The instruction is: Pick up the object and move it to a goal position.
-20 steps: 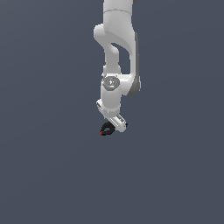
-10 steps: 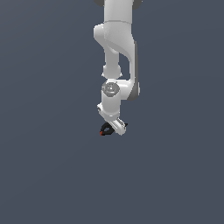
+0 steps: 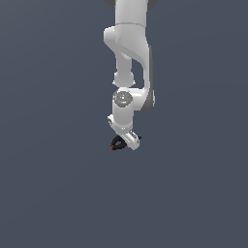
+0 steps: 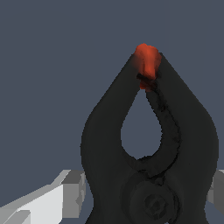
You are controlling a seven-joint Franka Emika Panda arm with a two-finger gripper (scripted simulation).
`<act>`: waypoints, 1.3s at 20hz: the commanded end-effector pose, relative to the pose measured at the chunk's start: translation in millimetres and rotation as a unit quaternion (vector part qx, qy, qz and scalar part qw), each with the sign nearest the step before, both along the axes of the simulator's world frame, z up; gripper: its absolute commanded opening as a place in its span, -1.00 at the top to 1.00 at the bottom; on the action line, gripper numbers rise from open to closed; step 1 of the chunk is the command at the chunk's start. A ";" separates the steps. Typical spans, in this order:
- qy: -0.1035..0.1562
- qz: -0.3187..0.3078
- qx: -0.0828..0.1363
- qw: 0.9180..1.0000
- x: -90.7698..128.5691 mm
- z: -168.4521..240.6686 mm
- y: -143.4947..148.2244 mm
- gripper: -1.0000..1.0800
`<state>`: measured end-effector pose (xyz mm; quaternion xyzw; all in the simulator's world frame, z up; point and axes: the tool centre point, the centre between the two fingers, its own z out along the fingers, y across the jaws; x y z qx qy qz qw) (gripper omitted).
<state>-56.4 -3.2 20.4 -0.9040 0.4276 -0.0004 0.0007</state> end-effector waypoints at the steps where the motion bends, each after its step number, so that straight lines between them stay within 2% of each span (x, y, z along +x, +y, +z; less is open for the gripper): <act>1: 0.000 0.000 0.000 1.000 0.3 0.1 -0.1 1.00; 7: 0.000 0.000 0.000 1.000 8.7 9.7 0.8 1.00; 12: 0.000 0.000 -0.001 1.000 25.4 28.3 2.5 1.00; 26: 0.000 0.000 -0.002 1.000 102.8 111.8 10.9 1.00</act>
